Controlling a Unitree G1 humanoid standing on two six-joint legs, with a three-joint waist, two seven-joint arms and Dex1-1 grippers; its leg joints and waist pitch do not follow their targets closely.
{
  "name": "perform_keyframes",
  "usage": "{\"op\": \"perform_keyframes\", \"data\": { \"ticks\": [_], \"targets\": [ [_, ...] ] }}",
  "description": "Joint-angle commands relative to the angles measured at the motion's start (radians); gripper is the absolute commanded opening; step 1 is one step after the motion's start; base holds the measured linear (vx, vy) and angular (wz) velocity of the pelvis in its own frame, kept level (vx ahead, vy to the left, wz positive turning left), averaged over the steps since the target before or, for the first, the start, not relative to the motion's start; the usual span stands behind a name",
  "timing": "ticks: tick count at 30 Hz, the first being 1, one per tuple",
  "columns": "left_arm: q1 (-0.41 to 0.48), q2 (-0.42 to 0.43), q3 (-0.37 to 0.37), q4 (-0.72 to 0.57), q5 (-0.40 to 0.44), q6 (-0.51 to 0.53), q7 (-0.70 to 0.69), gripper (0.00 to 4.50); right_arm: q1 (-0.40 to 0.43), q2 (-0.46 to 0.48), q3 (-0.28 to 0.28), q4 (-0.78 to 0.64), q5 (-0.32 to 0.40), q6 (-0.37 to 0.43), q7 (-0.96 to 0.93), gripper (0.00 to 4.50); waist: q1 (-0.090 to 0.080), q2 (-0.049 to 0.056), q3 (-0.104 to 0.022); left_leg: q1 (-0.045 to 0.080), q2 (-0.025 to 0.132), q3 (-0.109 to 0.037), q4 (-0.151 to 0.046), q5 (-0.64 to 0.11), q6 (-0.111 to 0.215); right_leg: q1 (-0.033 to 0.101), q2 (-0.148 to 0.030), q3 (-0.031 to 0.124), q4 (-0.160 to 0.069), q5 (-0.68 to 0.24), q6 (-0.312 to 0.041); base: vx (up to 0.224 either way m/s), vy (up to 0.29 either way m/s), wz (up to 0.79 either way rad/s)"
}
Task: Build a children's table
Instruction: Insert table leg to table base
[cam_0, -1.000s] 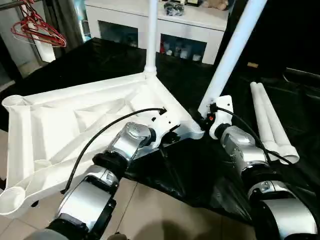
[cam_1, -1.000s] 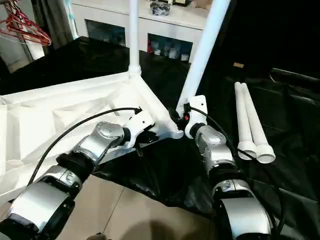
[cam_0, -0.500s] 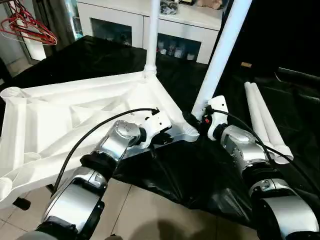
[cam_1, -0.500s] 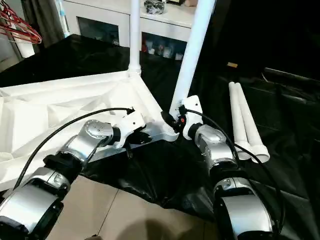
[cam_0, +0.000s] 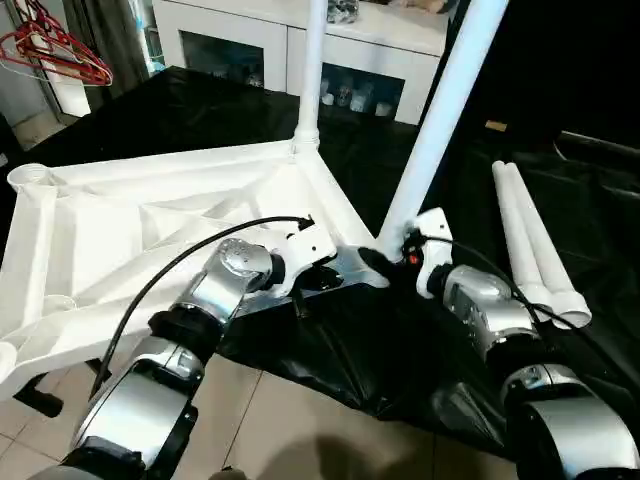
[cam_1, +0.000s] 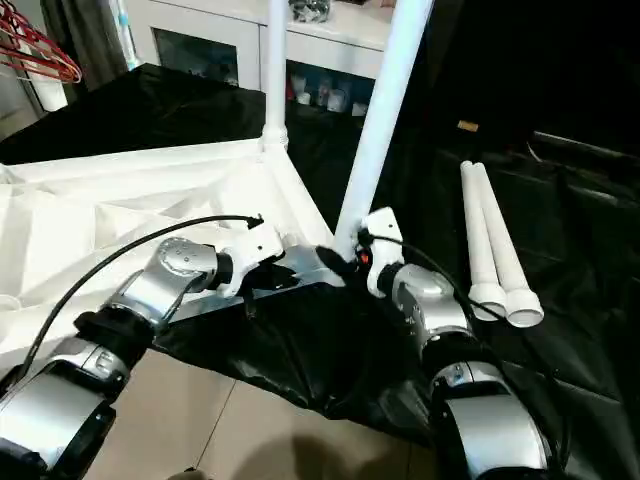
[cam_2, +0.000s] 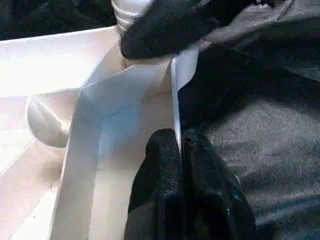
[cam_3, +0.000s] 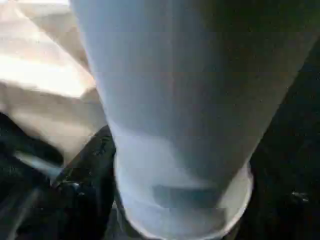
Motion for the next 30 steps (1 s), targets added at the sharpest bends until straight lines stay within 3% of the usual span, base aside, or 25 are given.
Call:
{"op": "perform_keyframes", "data": {
  "ticks": [1,5,10,13,14,25,27,28,30],
  "targets": [
    [0.005,-0.001,-0.016,-0.046,-0.013,-0.036,-0.038,0.0,0.03,-0.005,0.034,-0.004,-0.006,0.018,0.079,3.47,0.001,0.013,-0.051,0.003,0.061,-0.017,-0.071,-0.184,0.046,0.048,-0.091,0.074,-0.073,-0.114,-0.226,0.0,0.0,0.0],
    [0.026,0.03,-0.028,-0.081,-0.033,-0.062,-0.131,0.0,0.07,-0.042,0.043,-0.075,0.022,-0.008,0.233,3.47,0.001,0.014,-0.052,0.002,0.062,-0.016,-0.07,-0.181,0.053,0.051,-0.088,0.074,-0.07,-0.094,-0.226,0.0,0.0,0.0],
    [0.035,0.054,-0.043,-0.092,-0.03,-0.077,-0.184,0.0,0.117,-0.086,0.069,-0.154,0.045,0.001,0.392,3.47,0.01,0.016,-0.054,0.002,0.065,-0.011,-0.063,-0.137,0.083,0.052,-0.086,0.071,-0.061,-0.025,-0.252,0.0,0.0,0.0],
    [0.038,0.07,-0.055,-0.091,-0.017,-0.094,-0.217,0.0,0.138,-0.109,0.081,-0.186,0.047,0.006,0.463,3.47,0.014,0.015,-0.051,0.001,0.063,-0.01,-0.062,-0.141,0.086,0.052,-0.087,0.07,-0.065,-0.062,-0.248,0.0,0.0,0.0],
    [0.042,0.074,-0.057,-0.095,-0.021,-0.098,-0.232,0.0,0.144,-0.116,0.087,-0.196,0.045,0.005,0.482,3.47,0.016,0.02,-0.052,0.001,0.063,-0.01,-0.062,-0.141,0.084,0.052,-0.088,0.07,-0.066,-0.07,-0.246,0.0,0.0,0.0],
    [0.055,0.088,-0.07,-0.112,-0.026,-0.107,-0.272,0.0,0.16,-0.129,0.102,-0.218,0.043,0.005,0.521,3.47,0.026,0.021,-0.054,0.005,0.065,-0.01,-0.062,-0.137,0.068,0.05,-0.086,0.071,-0.062,-0.059,-0.249,0.0,0.0,0.0],
    [0.066,0.101,-0.081,-0.119,-0.02,-0.119,-0.293,0.0,0.176,-0.129,0.112,-0.233,0.037,0.006,0.529,3.23,0.028,0.022,-0.054,0.004,0.064,-0.01,-0.061,-0.128,0.07,0.051,-0.086,0.07,-0.061,-0.04,-0.25,0.0,0.0,0.0],
    [0.069,0.105,-0.083,-0.12,-0.018,-0.122,-0.296,0.0,0.184,-0.127,0.116,-0.239,0.037,0.01,0.53,3.15,0.03,0.027,-0.054,0.004,0.064,-0.011,-0.061,-0.129,0.069,0.051,-0.086,0.07,-0.06,-0.039,-0.249,0.0,0.0,0.0],
    [0.08,0.115,-0.087,-0.12,-0.014,-0.13,-0.306,0.0,0.215,-0.116,0.126,-0.266,0.035,0.022,0.532,2.93,0.03,0.02,-0.053,0.003,0.064,-0.011,-0.062,-0.137,0.072,0.053,-0.086,0.07,-0.062,-0.045,-0.239,0.0,0.0,0.0]
  ]
}}
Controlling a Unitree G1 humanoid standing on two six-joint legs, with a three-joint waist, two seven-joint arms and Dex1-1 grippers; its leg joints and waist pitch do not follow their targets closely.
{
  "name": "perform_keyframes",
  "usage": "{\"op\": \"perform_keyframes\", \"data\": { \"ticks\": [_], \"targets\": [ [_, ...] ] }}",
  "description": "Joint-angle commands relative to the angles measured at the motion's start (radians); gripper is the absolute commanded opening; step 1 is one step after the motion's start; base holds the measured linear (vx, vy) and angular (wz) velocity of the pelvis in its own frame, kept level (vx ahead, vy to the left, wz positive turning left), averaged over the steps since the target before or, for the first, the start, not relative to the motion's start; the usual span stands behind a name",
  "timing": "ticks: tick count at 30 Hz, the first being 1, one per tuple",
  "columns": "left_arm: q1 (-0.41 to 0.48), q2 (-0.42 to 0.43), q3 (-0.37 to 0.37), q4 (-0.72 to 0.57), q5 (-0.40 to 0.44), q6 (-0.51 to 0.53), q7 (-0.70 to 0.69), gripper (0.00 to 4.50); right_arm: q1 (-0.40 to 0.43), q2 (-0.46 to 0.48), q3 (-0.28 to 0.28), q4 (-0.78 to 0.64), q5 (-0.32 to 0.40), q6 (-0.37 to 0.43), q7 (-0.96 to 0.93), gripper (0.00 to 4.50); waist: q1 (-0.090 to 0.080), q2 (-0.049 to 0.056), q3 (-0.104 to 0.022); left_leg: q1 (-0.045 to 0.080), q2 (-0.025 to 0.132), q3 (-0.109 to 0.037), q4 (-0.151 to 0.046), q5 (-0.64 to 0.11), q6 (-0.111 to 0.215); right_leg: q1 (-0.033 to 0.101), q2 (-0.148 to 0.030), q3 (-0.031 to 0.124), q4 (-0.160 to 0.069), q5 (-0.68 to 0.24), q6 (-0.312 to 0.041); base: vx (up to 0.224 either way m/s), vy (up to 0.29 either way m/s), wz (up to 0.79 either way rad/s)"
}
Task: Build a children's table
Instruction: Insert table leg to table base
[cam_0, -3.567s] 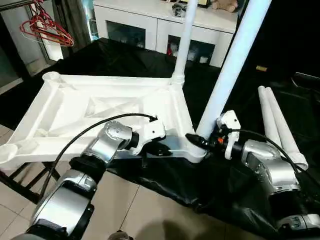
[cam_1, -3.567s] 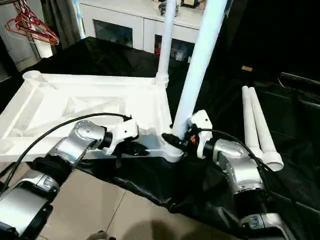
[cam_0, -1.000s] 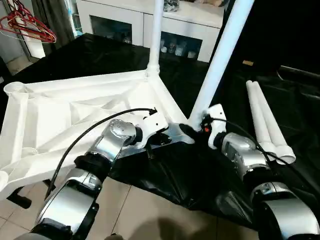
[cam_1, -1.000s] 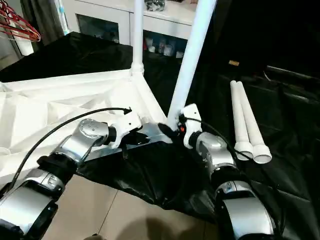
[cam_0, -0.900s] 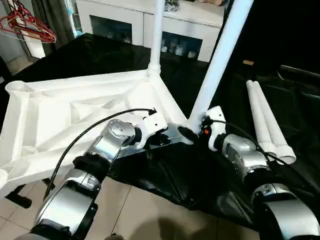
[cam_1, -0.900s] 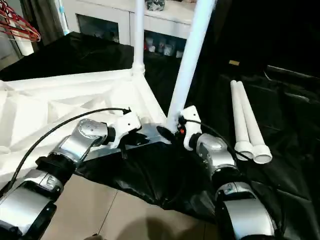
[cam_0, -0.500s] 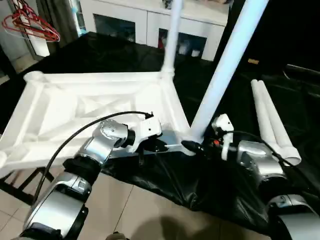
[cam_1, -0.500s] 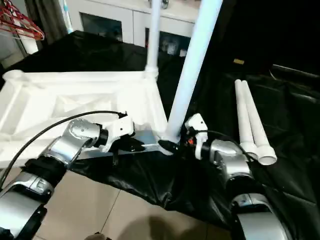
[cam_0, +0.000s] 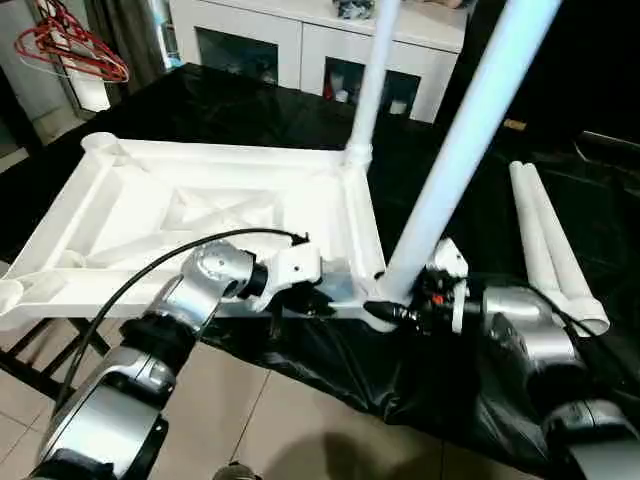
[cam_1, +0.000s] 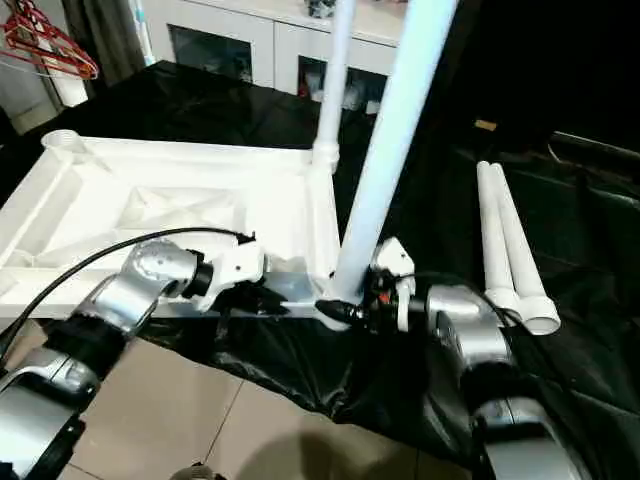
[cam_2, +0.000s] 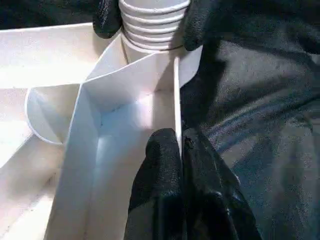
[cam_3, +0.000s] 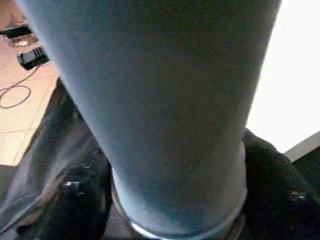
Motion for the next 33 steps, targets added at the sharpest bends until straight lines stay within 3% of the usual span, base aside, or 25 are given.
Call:
{"op": "perform_keyframes", "data": {
  "ticks": [1,6,9,14,17,21,23,24,26,27,28,33],
  "targets": [
    [0.019,-0.005,-0.032,-0.011,0.021,-0.006,-0.01,0.0,0.035,0.017,0.05,-0.015,-0.015,0.027,0.034,2.93,0.0,0.009,-0.061,0.005,0.062,-0.016,-0.062,-0.136,0.068,0.053,-0.086,0.07,-0.06,-0.049,-0.237,0.0,0.0,0.0],
    [0.026,-0.015,-0.013,-0.015,0.006,0.018,0.007,0.0,0.049,0.037,0.05,-0.012,-0.01,0.036,0.013,2.81,-0.001,0.013,-0.058,0.008,0.063,-0.017,-0.068,-0.183,0.043,0.049,-0.088,0.071,-0.07,-0.13,-0.226,0.0,0.0,0.0],
    [0.013,-0.047,0.017,0.012,-0.006,0.059,0.084,0.0,0.048,0.078,0.019,0.005,-0.004,0.058,-0.09,2.8,-0.005,0.012,-0.053,0.008,0.062,-0.018,-0.073,-0.202,0.03,0.047,-0.088,0.072,-0.074,-0.163,-0.221,0.0,0.0,0.0],
    [-0.044,-0.121,0.062,0.1,0.011,0.105,0.286,0.0,0.018,0.149,-0.028,0.079,-0.057,0.039,-0.398,2.79,-0.01,0.012,-0.05,0.015,0.058,-0.025,-0.078,-0.265,-0.009,0.041,-0.097,0.073,-0.098,-0.359,-0.158,0.0,0.0,0.0],
    [-0.089,-0.187,0.088,0.156,0.016,0.14,0.416,0.0,-0.019,0.208,-0.062,0.15,-0.074,0.054,-0.62,2.78,-0.019,0.017,-0.049,0.02,0.056,-0.028,-0.079,-0.3,-0.028,0.032,-0.096,0.072,-0.109,-0.43,-0.129,0.0,0.0,0.0],
    [-0.115,-0.241,0.101,0.187,0.014,0.15,0.477,0.0,-0.055,0.265,-0.073,0.192,-0.08,0.046,-0.724,2.78,-0.024,0.02,-0.049,0.019,0.053,-0.026,-0.078,-0.304,-0.011,0.029,-0.093,0.074,-0.111,-0.399,-0.131,0.0,0.0,0.0],
    [-0.121,-0.257,0.101,0.197,0.014,0.144,0.489,0.0,-0.067,0.282,-0.075,0.201,-0.081,0.034,-0.746,2.78,-0.025,0.021,-0.053,0.013,0.054,-0.026,-0.077,-0.279,-0.002,0.035,-0.092,0.074,-0.104,-0.357,-0.14,0.0,0.0,0.0],
    [-0.125,-0.265,0.101,0.205,0.011,0.138,0.491,0.0,-0.076,0.29,-0.08,0.208,-0.076,0.027,-0.751,3.13,-0.026,0.022,-0.055,0.008,0.054,-0.024,-0.077,-0.25,0.007,0.038,-0.089,0.074,-0.097,-0.296,-0.152,0.0,0.0,0.0],
    [-0.125,-0.268,0.099,0.206,0.011,0.134,0.487,0.0,-0.081,0.294,-0.086,0.21,-0.068,0.026,-0.747,3.13,-0.026,0.026,-0.056,0.006,0.053,-0.023,-0.076,-0.238,0.014,0.04,-0.087,0.073,-0.094,-0.261,-0.16,0.0,0.0,0.0],
    [-0.122,-0.271,0.093,0.211,0.014,0.112,0.473,0.0,-0.091,0.301,-0.101,0.214,-0.048,0.025,-0.731,3.5,-0.026,0.027,-0.055,0.004,0.053,-0.023,-0.076,-0.233,0.023,0.042,-0.087,0.073,-0.092,-0.246,-0.165,0.0,0.0,0.0],
    [-0.12,-0.269,0.087,0.212,0.016,0.107,0.459,0.0,-0.095,0.3,-0.107,0.212,-0.04,0.027,-0.721,3.5,-0.026,0.032,-0.056,0.005,0.053,-0.023,-0.075,-0.235,0.027,0.042,-0.089,0.073,-0.093,-0.247,-0.168,0.0,0.0,0.0],
    [-0.098,-0.232,0.063,0.183,0.011,0.069,0.355,0.0,-0.087,0.252,-0.088,0.175,-0.046,0.024,-0.628,3.68,-0.028,0.034,-0.056,0.003,0.052,-0.022,-0.075,-0.246,0.034,0.045,-0.089,0.072,-0.096,-0.27,-0.163,0.0,0.0,0.0]
  ]
}}
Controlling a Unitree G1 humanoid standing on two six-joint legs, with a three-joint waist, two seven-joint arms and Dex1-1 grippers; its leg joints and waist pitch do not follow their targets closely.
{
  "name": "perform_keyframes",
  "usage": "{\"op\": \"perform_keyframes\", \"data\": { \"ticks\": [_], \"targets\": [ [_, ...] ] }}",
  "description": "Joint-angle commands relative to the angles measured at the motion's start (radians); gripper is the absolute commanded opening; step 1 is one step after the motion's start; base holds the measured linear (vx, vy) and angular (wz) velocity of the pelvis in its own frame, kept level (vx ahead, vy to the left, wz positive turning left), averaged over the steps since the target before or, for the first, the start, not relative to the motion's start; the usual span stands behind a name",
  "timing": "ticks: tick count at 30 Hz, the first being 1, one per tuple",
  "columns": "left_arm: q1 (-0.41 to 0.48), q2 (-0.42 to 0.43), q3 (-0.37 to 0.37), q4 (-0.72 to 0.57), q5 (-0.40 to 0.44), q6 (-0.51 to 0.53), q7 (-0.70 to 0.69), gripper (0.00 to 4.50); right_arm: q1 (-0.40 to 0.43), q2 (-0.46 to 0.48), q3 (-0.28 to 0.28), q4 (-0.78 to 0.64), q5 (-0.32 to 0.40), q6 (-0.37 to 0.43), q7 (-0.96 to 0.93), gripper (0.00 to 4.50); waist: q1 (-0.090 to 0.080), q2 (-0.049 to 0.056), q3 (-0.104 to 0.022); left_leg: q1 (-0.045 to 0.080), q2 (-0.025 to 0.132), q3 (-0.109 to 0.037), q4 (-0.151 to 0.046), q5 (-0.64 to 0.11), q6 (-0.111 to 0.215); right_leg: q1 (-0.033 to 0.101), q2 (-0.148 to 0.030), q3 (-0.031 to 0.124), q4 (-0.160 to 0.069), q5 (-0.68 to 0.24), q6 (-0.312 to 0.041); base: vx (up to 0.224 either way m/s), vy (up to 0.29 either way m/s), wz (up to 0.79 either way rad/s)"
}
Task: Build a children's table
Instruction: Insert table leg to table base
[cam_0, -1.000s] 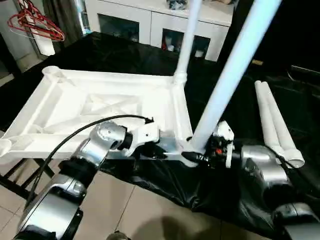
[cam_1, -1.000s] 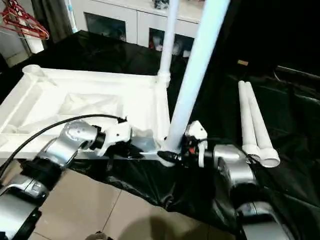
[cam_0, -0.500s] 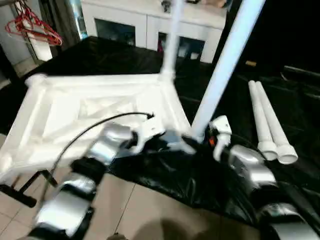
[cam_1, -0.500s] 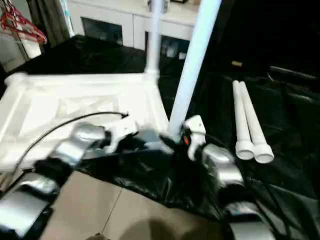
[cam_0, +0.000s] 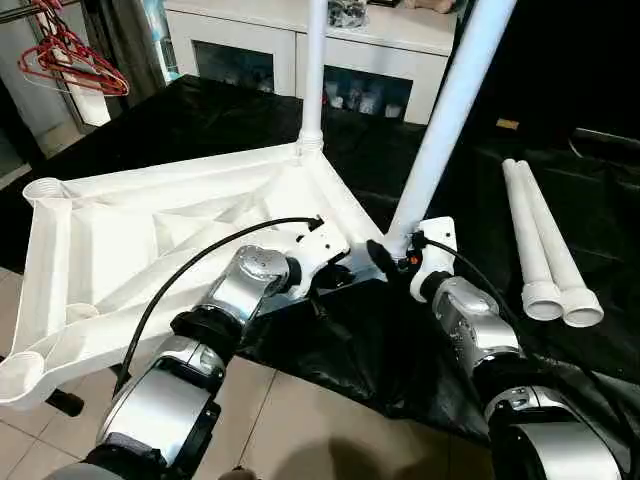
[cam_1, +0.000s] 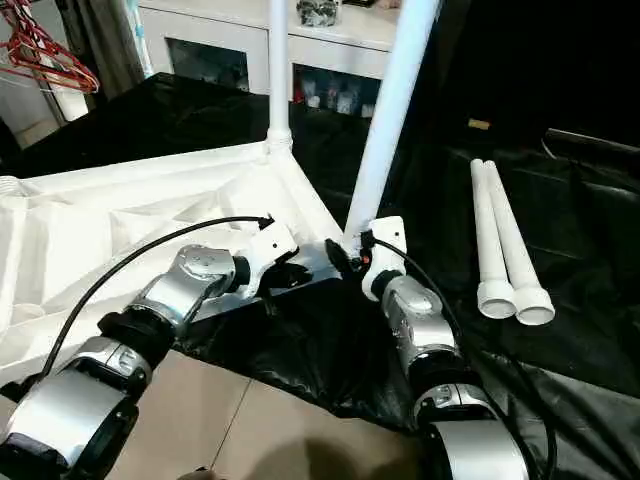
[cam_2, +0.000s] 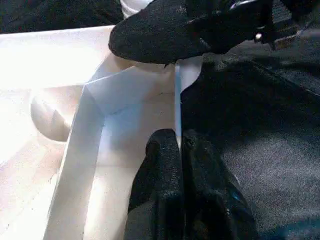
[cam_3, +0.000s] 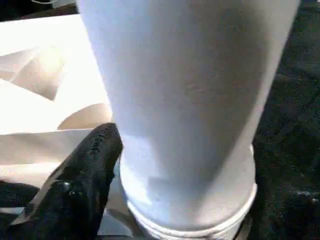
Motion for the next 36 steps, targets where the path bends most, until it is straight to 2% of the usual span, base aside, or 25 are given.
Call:
{"op": "perform_keyframes", "data": {
  "ticks": [1,4,5,7,8,9,10,11,15,19,23,24,25,26,27,30,36],
  "targets": [
    [0.003,-0.016,-0.03,-0.04,-0.02,-0.048,-0.065,0.0,0.03,0.018,0.076,0.003,-0.004,0.039,0.139,3.68,0.0,0.005,-0.049,0.0,0.053,-0.022,-0.075,-0.244,0.038,0.043,-0.088,0.071,-0.095,-0.273,-0.164,0.0,0.0,0.0],
    [0.015,0.003,-0.039,-0.054,-0.021,-0.065,-0.109,0.0,0.045,-0.008,0.095,-0.024,-0.002,0.036,0.207,3.68,-0.001,0.006,-0.052,-0.003,0.056,-0.022,-0.073,-0.214,0.052,0.045,-0.085,0.07,-0.086,-0.203,-0.18,0.0,0.0,0.0],
    [0.027,0.018,-0.047,-0.069,-0.025,-0.07,-0.153,0.0,0.06,-0.028,0.11,-0.048,0.001,0.039,0.265,3.68,-0.002,0.011,-0.052,-0.003,0.056,-0.022,-0.072,-0.197,0.056,0.046,-0.085,0.071,-0.081,-0.16,-0.195,0.0,0.0,0.0],
    [0.041,0.04,-0.06,-0.085,-0.024,-0.084,-0.203,0.0,0.079,-0.055,0.126,-0.081,0.008,0.046,0.345,3.68,-0.001,0.006,-0.054,-0.005,0.057,-0.02,-0.068,-0.171,0.077,0.051,-0.084,0.069,-0.073,-0.088,-0.217,0.0,0.0,0.0],
    [0.047,0.051,-0.065,-0.091,-0.024,-0.091,-0.226,0.0,0.089,-0.068,0.131,-0.1,0.015,0.054,0.384,3.68,0.001,0.007,-0.056,-0.003,0.056,-0.018,-0.064,-0.155,0.087,0.052,-0.082,0.068,-0.068,-0.064,-0.227,0.0,0.0,0.0],
    [0.051,0.06,-0.068,-0.096,-0.024,-0.098,-0.244,0.0,0.098,-0.08,0.137,-0.118,0.023,0.063,0.421,3.68,0.001,0.003,-0.057,-0.005,0.057,-0.016,-0.063,-0.148,0.093,0.052,-0.081,0.069,-0.066,-0.049,-0.232,0.0,0.0,0.0],
    [0.057,0.072,-0.072,-0.105,-0.026,-0.101,-0.273,0.0,0.11,-0.097,0.146,-0.142,0.031,0.074,0.47,3.68,0.004,0.005,-0.056,-0.004,0.058,-0.016,-0.062,-0.138,0.1,0.051,-0.081,0.067,-0.065,-0.038,-0.237,0.0,0.0,0.0],
    [0.061,0.081,-0.076,-0.113,-0.028,-0.103,-0.295,0.0,0.119,-0.11,0.155,-0.161,0.036,0.08,0.507,3.68,0.004,0.002,-0.056,-0.004,0.059,-0.015,-0.061,-0.137,0.104,0.052,-0.082,0.067,-0.064,-0.035,-0.237,0.0,0.0,0.0],
    [0.078,0.126,-0.099,-0.148,-0.036,-0.113,-0.413,0.0,0.157,-0.182,0.205,-0.23,0.034,0.079,0.672,3.68,0.009,0.004,-0.053,-0.003,0.06,-0.014,-0.062,-0.161,0.102,0.05,-0.084,0.067,-0.069,-0.081,-0.232,0.0,0.0,0.0],
    [0.087,0.162,-0.121,-0.174,-0.034,-0.104,-0.496,0.0,0.175,-0.221,0.24,-0.267,0.03,0.09,0.755,3.68,0.013,0.004,-0.05,0.0,0.062,-0.015,-0.068,-0.191,0.081,0.047,-0.085,0.068,-0.077,-0.161,-0.215,0.0,0.0,0.0],
    [0.084,0.176,-0.119,-0.187,-0.042,-0.099,-0.528,0.0,0.19,-0.259,0.28,-0.316,0.021,0.121,0.838,3.68,0.017,0.004,-0.051,0.0,0.062,-0.015,-0.067,-0.179,0.078,0.047,-0.085,0.069,-0.076,-0.157,-0.212,0.0,0.0,0.0],
    [0.083,0.177,-0.119,-0.188,-0.043,-0.098,-0.532,0.0,0.189,-0.261,0.282,-0.318,0.022,0.125,0.845,3.41,0.02,0.003,-0.052,0.001,0.062,-0.015,-0.066,-0.168,0.079,0.047,-0.084,0.069,-0.073,-0.139,-0.214,0.0,0.0,0.0],
    [0.083,0.177,-0.118,-0.189,-0.044,-0.096,-0.534,0.0,0.19,-0.262,0.286,-0.32,0.022,0.128,0.85,3.32,0.021,0.003,-0.053,0.002,0.062,-0.015,-0.065,-0.167,0.079,0.047,-0.084,0.069,-0.073,-0.136,-0.215,0.0,0.0,0.0],
    [0.084,0.178,-0.117,-0.191,-0.045,-0.095,-0.535,0.0,0.191,-0.263,0.287,-0.32,0.021,0.127,0.854,3.32,0.022,-0.002,-0.053,0.002,0.062,-0.014,-0.065,-0.165,0.079,0.047,-0.085,0.069,-0.073,-0.135,-0.216,0.0,0.0,0.0],
    [0.087,0.179,-0.114,-0.196,-0.047,-0.093,-0.534,0.0,0.193,-0.262,0.29,-0.318,0.018,0.124,0.856,3.32,0.026,0.002,-0.054,0.002,0.061,-0.014,-0.064,-0.158,0.079,0.047,-0.086,0.069,-0.072,-0.134,-0.218,0.0,0.0,0.0],
    [0.093,0.179,-0.106,-0.203,-0.051,-0.084,-0.522,0.0,0.194,-0.257,0.29,-0.314,0.02,0.121,0.846,3.01,0.025,-0.001,-0.053,0.0,0.06,-0.014,-0.064,-0.154,0.078,0.047,-0.085,0.068,-0.071,-0.126,-0.219,0.0,0.0,0.0],
    [0.08,0.142,-0.061,-0.167,-0.055,-0.064,-0.419,0.0,0.204,-0.196,0.249,-0.307,0.038,0.132,0.734,2.88,0.025,0.002,-0.051,0.001,0.06,-0.014,-0.066,-0.167,0.069,0.045,-0.085,0.068,-0.076,-0.161,-0.208,0.0,0.0,0.0]
  ]
}}
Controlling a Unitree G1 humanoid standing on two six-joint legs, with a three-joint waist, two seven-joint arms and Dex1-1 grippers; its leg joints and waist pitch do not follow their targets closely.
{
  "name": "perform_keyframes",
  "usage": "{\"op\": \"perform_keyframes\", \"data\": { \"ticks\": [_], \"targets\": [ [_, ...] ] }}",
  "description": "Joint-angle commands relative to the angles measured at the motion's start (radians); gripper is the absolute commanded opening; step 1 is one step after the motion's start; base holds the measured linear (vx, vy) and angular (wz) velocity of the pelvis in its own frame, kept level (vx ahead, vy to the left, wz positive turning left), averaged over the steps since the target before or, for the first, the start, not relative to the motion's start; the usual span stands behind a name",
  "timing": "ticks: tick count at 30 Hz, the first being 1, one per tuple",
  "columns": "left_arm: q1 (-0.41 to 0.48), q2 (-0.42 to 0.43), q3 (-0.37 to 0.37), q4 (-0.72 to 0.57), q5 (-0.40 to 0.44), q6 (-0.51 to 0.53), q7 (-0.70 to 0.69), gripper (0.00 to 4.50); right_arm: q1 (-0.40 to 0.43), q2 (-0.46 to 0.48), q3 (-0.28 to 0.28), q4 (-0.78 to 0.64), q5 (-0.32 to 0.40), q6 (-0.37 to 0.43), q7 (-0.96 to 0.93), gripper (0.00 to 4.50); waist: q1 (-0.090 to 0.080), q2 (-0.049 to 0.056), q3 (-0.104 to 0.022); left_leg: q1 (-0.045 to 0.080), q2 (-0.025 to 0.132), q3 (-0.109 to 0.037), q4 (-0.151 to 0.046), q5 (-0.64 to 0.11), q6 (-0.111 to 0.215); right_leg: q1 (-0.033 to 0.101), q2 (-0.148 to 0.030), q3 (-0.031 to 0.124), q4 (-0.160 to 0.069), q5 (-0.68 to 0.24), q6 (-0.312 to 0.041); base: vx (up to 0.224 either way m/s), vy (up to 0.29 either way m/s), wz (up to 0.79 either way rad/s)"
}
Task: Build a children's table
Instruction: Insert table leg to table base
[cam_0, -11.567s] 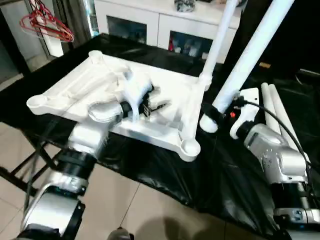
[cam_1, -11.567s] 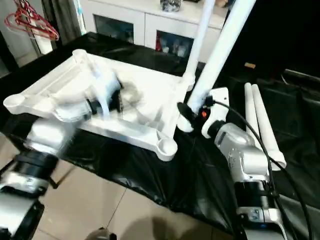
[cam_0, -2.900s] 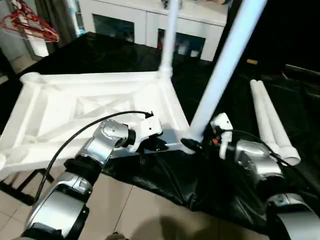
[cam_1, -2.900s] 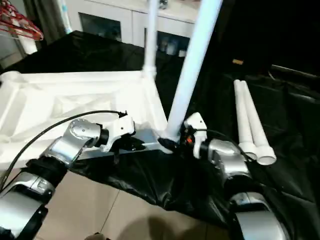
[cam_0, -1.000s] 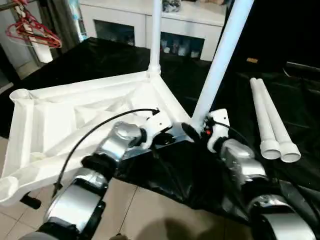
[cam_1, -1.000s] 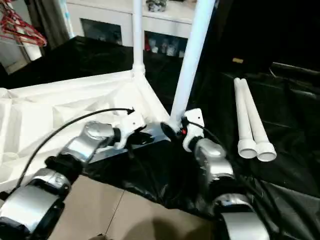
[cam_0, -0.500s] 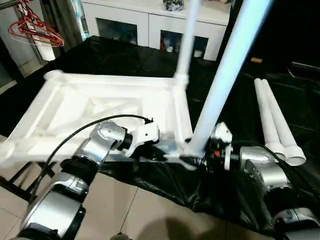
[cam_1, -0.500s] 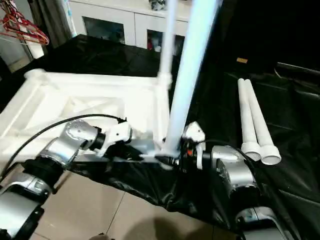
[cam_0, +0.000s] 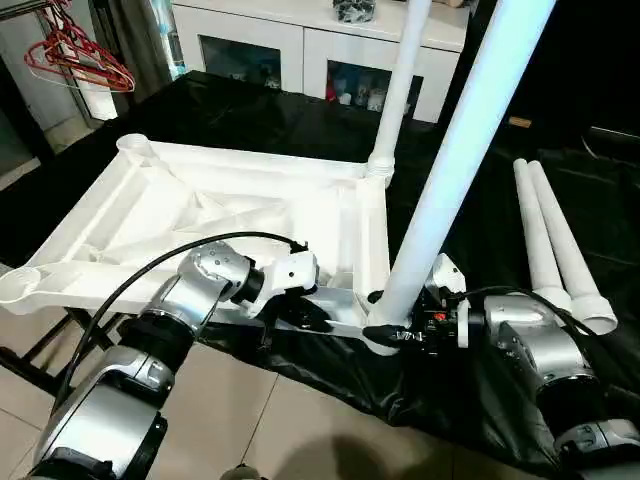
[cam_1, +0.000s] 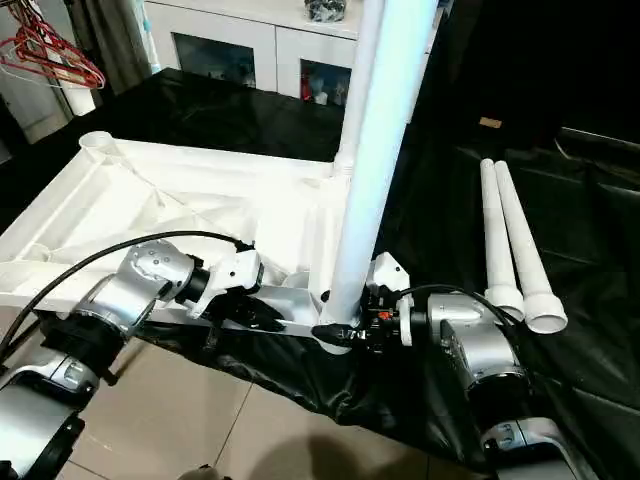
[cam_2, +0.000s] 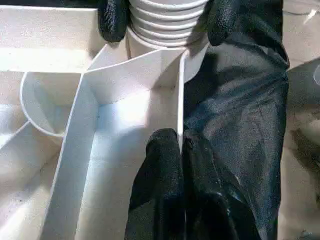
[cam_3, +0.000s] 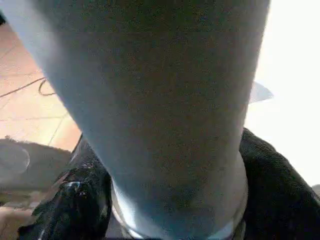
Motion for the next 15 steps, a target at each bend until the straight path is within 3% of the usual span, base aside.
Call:
{"op": "perform_keyframes", "data": {
  "ticks": [1,3,6,7,11,12,13,15],
  "targets": [
    [-0.005,-0.045,0.008,0.015,-0.01,0.012,0.085,0.0,0.019,0.047,0.037,0.022,-0.016,0.017,-0.041,2.88,-0.004,-0.001,-0.047,0.004,0.058,-0.018,-0.069,-0.195,0.054,0.044,-0.086,0.068,-0.084,-0.209,-0.197,0.0,0.0,0.0],
    [-0.046,-0.096,0.05,0.078,-0.002,0.047,0.244,0.0,-0.018,0.12,-0.031,0.118,-0.037,-0.01,-0.28,2.87,-0.009,-0.003,-0.044,0.007,0.056,-0.022,-0.074,-0.237,0.026,0.038,-0.091,0.069,-0.096,-0.332,-0.166,0.0,0.0,0.0],
    [-0.067,-0.118,0.067,0.103,0.002,0.069,0.316,0.0,-0.041,0.149,-0.058,0.173,-0.052,-0.021,-0.404,2.87,-0.018,-0.005,-0.044,0.009,0.054,-0.028,-0.077,-0.25,-0.002,0.037,-0.094,0.068,-0.104,-0.411,-0.137,0.0,0.0,0.0],
    [-0.085,-0.137,0.081,0.125,0.005,0.089,0.384,0.0,-0.058,0.172,-0.069,0.212,-0.065,-0.031,-0.49,2.86,-0.023,0.0,-0.044,0.009,0.054,-0.028,-0.078,-0.256,-0.002,0.036,-0.092,0.068,-0.106,-0.405,-0.135,0.0,0.0,0.0],
    [-0.122,-0.197,0.115,0.17,0.012,0.122,0.546,0.0,-0.108,0.241,-0.091,0.302,-0.089,-0.025,-0.715,2.86,-0.031,0.0,-0.047,0.01,0.054,-0.025,-0.075,-0.243,0.003,0.033,-0.089,0.071,-0.1,-0.341,-0.158,0.0,0.0,0.0],
    [-0.127,-0.209,0.118,0.175,0.014,0.122,0.568,0.0,-0.119,0.256,-0.092,0.319,-0.096,-0.02,-0.761,2.86,-0.031,-0.001,-0.049,0.008,0.052,-0.024,-0.074,-0.226,0.007,0.036,-0.088,0.07,-0.098,-0.312,-0.159,0.0,0.0,0.0],
    [-0.128,-0.218,0.118,0.176,0.016,0.121,0.576,0.0,-0.127,0.269,-0.093,0.328,-0.097,-0.025,-0.778,2.86,-0.03,0.009,-0.049,0.007,0.052,-0.025,-0.074,-0.22,0.007,0.036,-0.088,0.071,-0.095,-0.292,-0.165,0.0,0.0,0.0],
    [-0.13,-0.232,0.11,0.181,0.025,0.11,0.579,0.0,-0.142,0.294,-0.103,0.349,-0.101,-0.048,-0.794,2.86,-0.033,0.009,-0.052,0.005,0.053,-0.023,-0.073,-0.212,0.015,0.038,-0.086,0.071,-0.092,-0.235,-0.173,0.0,0.0,0.0]
  ]
}}
